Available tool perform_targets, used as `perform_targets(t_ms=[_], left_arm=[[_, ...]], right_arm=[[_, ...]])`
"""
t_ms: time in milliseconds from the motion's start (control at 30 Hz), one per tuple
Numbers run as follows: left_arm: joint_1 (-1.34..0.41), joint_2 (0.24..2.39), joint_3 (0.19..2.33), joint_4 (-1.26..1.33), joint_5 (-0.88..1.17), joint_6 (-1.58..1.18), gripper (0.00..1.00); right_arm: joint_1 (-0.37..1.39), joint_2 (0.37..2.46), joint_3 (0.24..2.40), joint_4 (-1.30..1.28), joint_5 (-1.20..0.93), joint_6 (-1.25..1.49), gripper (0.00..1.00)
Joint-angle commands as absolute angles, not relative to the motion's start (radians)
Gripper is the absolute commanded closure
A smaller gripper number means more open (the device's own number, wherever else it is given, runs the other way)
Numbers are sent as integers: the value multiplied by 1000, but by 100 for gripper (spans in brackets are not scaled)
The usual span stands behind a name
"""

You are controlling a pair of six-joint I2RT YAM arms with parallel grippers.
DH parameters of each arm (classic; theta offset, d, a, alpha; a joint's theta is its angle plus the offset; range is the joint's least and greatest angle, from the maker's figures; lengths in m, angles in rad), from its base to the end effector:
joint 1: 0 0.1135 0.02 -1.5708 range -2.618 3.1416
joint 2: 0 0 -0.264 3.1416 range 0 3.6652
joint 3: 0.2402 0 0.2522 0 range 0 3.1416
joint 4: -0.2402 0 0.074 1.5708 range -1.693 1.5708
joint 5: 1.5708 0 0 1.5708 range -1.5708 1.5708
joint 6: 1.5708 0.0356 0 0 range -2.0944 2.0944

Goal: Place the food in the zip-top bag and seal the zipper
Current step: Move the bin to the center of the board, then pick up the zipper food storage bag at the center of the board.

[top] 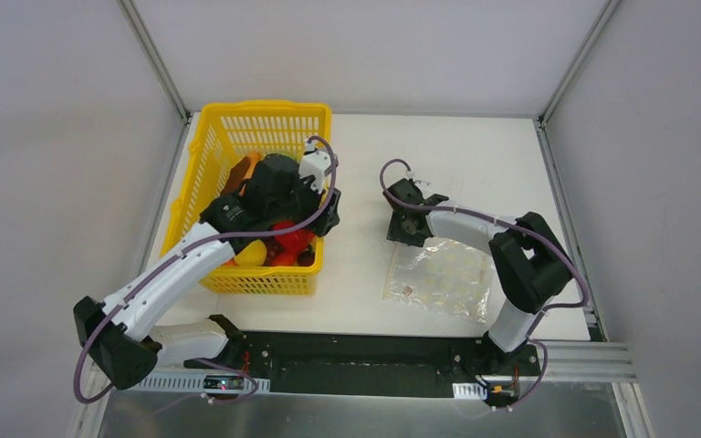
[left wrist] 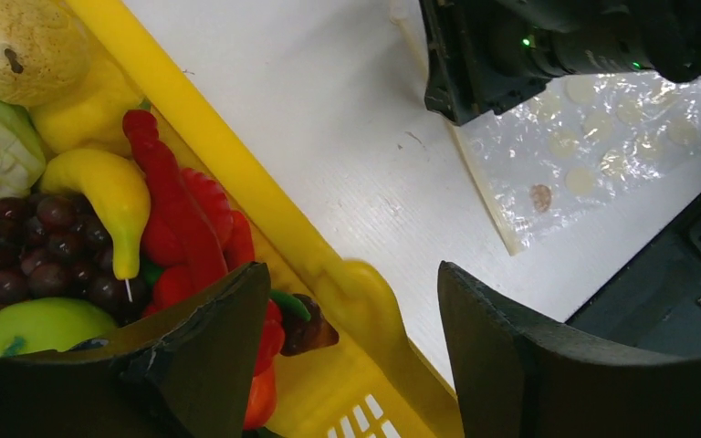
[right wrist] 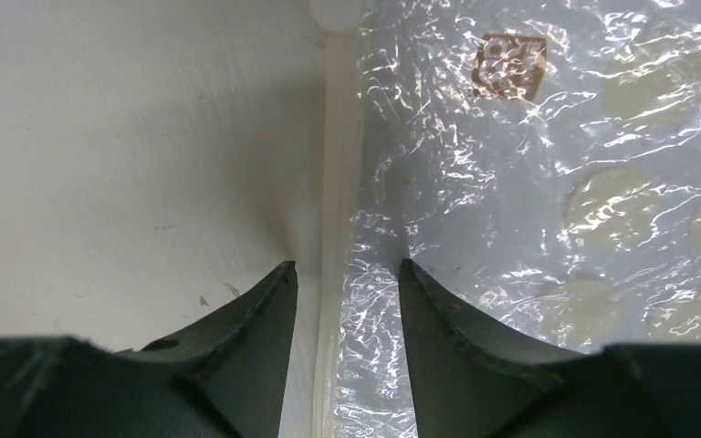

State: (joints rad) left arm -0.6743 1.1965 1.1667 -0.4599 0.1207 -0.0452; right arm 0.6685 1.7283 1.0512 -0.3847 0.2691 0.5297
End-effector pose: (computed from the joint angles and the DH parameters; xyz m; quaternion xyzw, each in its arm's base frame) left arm 0.2056 -0.1698 0.3605 0.2943 0.8043 -0.2292 0.4626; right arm 0.2748 0.2050 0.1729 -0.0328 0.9591 0.0335 0.2792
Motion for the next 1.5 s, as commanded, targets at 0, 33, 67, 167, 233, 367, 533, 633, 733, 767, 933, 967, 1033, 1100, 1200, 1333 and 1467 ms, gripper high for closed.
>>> perform_targets(t_ms=[0,33,67,167,233,367,533,633,733,767,933,967,1033,1100,1200,1333,1467], left_arm=[[-687,1038,1102,-409,98,-59,30],[-687,1013,1095,-401,95,-62,28],[-687,994,1095,-398,94,-65,27],[-687,959,1108,-409,97,-72,25],[-687,954,1125,-431,103,-75,24],[-687,958,1155,-458,132,-94,23],[-688,968,1181,-469,187,-130,23],[-696,975,1188,-458,229,-157,24],[-729,986,1198,-451,230,-171,24],[-745,992,1204,-453,223,-173,24],[-856,1035,1215,-439,170,-197,24],[-882,1044,1213,-432,153,-205,24],[-936,1069,1208,-411,103,-223,24],[-996,1110,1209,-395,68,-242,24],[-1067,1173,1222,-365,10,-281,25],[-1125,1257,1236,-284,-57,-362,26],[-1138,1319,1258,-271,-77,-393,26]], right_arm=[[675,1764,1090,-407,297,504,53],[673,1773,1098,-414,298,495,58],[674,1781,1105,-420,299,490,59],[677,1798,1115,-430,301,469,63],[677,1807,1124,-439,300,450,81],[678,1819,1154,-460,282,429,85],[677,1762,1144,-427,232,411,96],[677,1700,1114,-386,190,389,99],[678,1637,1067,-341,158,378,100],[678,1615,1044,-327,141,372,100],[670,1429,921,-238,84,371,100],[667,1378,891,-221,76,380,100],[654,1276,834,-193,67,406,100],[639,1161,775,-160,64,447,100],[613,990,693,-109,56,520,100],[602,819,633,-87,58,588,100],[598,760,647,-139,76,600,100]])
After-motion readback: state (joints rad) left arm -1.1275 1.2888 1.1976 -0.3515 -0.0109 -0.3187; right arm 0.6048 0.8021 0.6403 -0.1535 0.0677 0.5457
